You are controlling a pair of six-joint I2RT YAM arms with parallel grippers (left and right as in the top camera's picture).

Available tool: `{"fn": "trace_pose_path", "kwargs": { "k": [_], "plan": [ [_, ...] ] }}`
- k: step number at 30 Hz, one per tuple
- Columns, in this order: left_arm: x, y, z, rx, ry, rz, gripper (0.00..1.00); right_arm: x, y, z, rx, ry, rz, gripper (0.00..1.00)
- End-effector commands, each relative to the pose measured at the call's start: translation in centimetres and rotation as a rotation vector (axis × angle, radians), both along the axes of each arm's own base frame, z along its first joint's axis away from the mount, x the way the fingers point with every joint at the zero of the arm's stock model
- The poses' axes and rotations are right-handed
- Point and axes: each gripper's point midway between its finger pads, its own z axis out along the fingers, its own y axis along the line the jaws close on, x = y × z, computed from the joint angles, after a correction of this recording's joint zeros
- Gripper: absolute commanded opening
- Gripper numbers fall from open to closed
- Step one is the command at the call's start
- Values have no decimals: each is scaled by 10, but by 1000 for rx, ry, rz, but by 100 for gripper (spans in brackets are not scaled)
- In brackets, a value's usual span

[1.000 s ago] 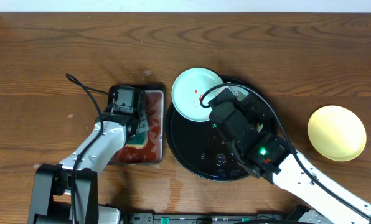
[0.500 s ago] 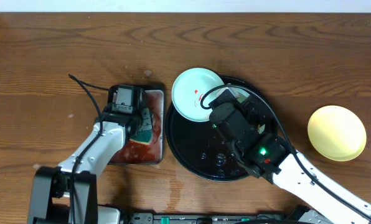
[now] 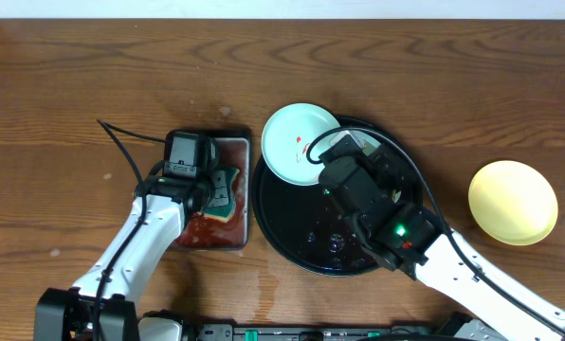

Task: Clean dirty plates on tray and stack at the side
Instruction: 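Carry the mint plate right and set it onto the yellow plate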

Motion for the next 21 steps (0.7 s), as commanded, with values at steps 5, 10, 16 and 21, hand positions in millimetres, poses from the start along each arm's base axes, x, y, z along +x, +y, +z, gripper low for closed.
{"fn": "trace_pose_path", "kwargs": {
  "k": [5, 10, 16, 21],
  "plan": [
    [-8, 2, -15, 6, 53, 14, 41, 4, -18, 2, 286, -74, -224, 1],
    [-10, 3, -21, 10, 76, 14, 41, 6, -42, -22, 493, 5, -386, 1],
    [-15, -3, -35, -15, 128, 1, 42, 9, -74, -48, 708, 133, -553, 1],
    [-17, -3, -48, -8, 161, 2, 42, 10, -92, -62, 881, 251, -619, 1]
  ]
}}
